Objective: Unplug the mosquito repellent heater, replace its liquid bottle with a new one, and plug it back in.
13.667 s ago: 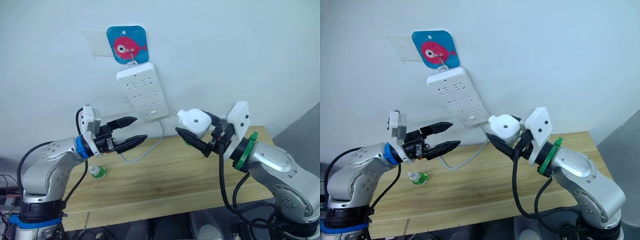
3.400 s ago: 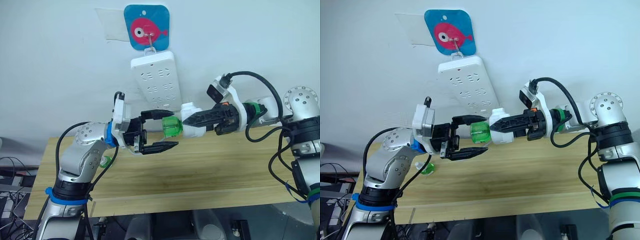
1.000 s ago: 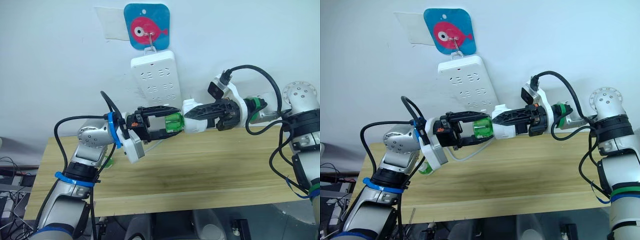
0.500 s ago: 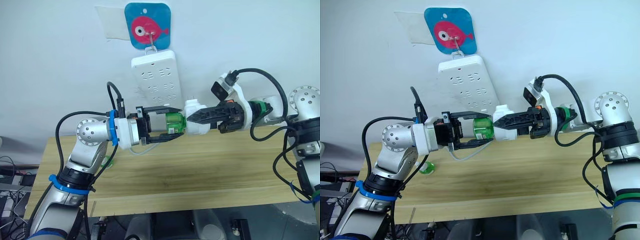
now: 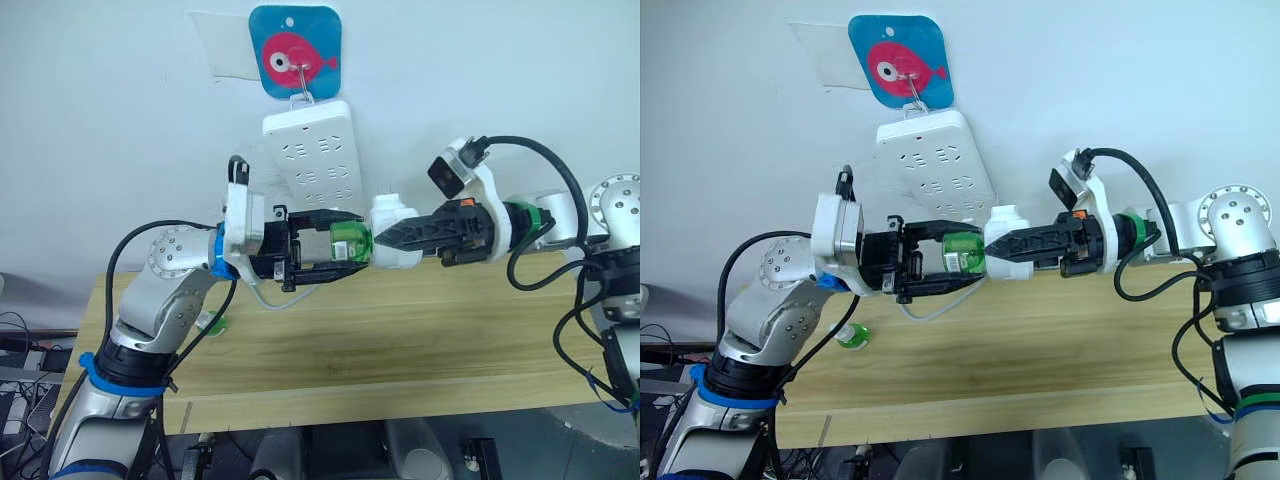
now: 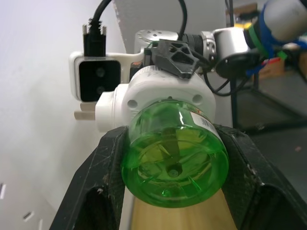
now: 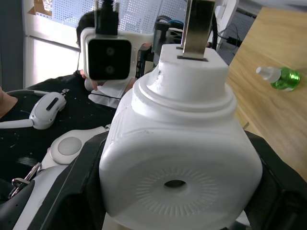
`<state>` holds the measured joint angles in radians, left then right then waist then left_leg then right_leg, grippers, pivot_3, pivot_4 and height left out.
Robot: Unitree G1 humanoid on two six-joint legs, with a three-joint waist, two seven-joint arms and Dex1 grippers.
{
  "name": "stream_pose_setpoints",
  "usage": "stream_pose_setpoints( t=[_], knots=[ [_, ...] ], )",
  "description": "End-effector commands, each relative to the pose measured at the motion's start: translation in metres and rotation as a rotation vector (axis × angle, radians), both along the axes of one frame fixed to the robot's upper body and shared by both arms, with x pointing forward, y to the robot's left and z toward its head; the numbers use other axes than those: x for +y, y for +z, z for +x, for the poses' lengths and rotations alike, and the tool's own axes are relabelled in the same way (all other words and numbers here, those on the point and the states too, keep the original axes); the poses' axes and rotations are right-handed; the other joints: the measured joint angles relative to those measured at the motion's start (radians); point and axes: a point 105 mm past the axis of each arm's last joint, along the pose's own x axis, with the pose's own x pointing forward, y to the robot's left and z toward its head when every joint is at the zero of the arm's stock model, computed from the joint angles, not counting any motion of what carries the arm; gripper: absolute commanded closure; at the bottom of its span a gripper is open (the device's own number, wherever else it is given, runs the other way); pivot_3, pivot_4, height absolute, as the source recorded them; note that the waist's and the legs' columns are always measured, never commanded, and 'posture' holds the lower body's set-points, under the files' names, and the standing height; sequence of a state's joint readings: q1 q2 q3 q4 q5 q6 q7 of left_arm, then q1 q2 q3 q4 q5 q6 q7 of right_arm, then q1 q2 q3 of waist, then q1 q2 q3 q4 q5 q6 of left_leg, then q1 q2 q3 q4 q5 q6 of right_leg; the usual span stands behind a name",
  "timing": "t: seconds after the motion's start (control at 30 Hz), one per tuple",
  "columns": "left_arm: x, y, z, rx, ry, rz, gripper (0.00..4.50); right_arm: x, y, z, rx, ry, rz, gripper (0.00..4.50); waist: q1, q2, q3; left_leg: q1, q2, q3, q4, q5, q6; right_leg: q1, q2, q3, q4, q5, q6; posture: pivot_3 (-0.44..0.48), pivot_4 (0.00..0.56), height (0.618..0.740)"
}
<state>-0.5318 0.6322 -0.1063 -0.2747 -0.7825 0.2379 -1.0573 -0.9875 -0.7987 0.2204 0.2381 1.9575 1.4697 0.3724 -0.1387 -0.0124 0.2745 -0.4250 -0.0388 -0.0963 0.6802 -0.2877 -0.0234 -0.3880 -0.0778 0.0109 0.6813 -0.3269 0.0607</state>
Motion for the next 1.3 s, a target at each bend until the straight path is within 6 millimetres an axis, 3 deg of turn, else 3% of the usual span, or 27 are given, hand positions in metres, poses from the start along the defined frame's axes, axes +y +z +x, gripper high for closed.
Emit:
stream_pose_setpoints(
  t=[0.03, 0.3, 0.47, 0.7, 1.03, 1.27, 1.3],
  knots=[
    [0.018, 0.036, 0.001, 0.066, 0.063, -0.144, 2.20, 0.003, -0.011, -0.015, 0.013, 0.076, -0.052, 1.30, 0.000, 0.000, 0.000, 0.000, 0.000, 0.000, 0.000, 0.000, 0.000, 0.000, 0.000, 0.000, 0.000, 0.000, 0.000, -0.171, 0.286, 0.740],
    [0.023, 0.028, -0.002, 0.362, 0.057, -0.131, 2.20, 0.004, -0.011, -0.017, 0.004, 0.083, -0.048, 1.30, 0.000, 0.000, 0.000, 0.000, 0.000, 0.000, 0.000, 0.000, 0.000, 0.000, 0.001, 0.000, 0.000, 0.000, 0.000, -0.175, 0.290, 0.740],
    [0.026, 0.014, -0.003, 0.544, 0.077, -0.062, 2.20, 0.005, -0.012, -0.021, -0.002, 0.100, -0.056, 1.30, 0.000, 0.000, 0.001, 0.000, 0.000, 0.000, 0.001, 0.000, 0.000, 0.000, 0.004, 0.000, 0.001, 0.000, 0.000, -0.176, 0.307, 0.740],
    [0.031, 0.015, 0.005, 0.637, 0.117, -0.116, 2.20, 0.007, -0.011, -0.025, -0.009, 0.125, -0.065, 1.30, 0.001, -0.003, 0.031, 0.001, 0.000, 0.000, 0.003, 0.000, 0.000, 0.000, 0.004, 0.001, 0.004, 0.000, 0.001, -0.175, 0.350, 0.740],
    [0.034, 0.009, 0.004, 0.667, 0.147, -0.105, 2.20, 0.007, -0.009, -0.023, 0.002, 0.130, -0.065, 1.30, 0.001, -0.005, 0.045, 0.000, 0.000, 0.001, 0.002, 0.000, 0.001, -0.001, 0.004, 0.001, 0.001, 0.000, 0.000, -0.164, 0.353, 0.740],
    [0.036, 0.005, -0.001, 0.591, 0.148, -0.075, 0.11, 0.006, -0.010, -0.022, 0.010, 0.124, -0.061, 1.30, 0.001, -0.005, 0.045, 0.000, 0.001, 0.001, 0.002, 0.000, 0.001, -0.001, 0.003, 0.001, 0.002, 0.000, 0.000, -0.166, 0.350, 0.740],
    [0.036, 0.005, -0.002, 0.572, 0.147, -0.073, 0.03, 0.006, -0.010, -0.022, 0.012, 0.122, -0.061, 1.30, 0.002, -0.005, 0.045, 0.000, 0.001, 0.001, 0.002, 0.000, 0.001, -0.001, 0.003, 0.001, 0.001, 0.000, 0.000, -0.167, 0.350, 0.740]
  ],
)
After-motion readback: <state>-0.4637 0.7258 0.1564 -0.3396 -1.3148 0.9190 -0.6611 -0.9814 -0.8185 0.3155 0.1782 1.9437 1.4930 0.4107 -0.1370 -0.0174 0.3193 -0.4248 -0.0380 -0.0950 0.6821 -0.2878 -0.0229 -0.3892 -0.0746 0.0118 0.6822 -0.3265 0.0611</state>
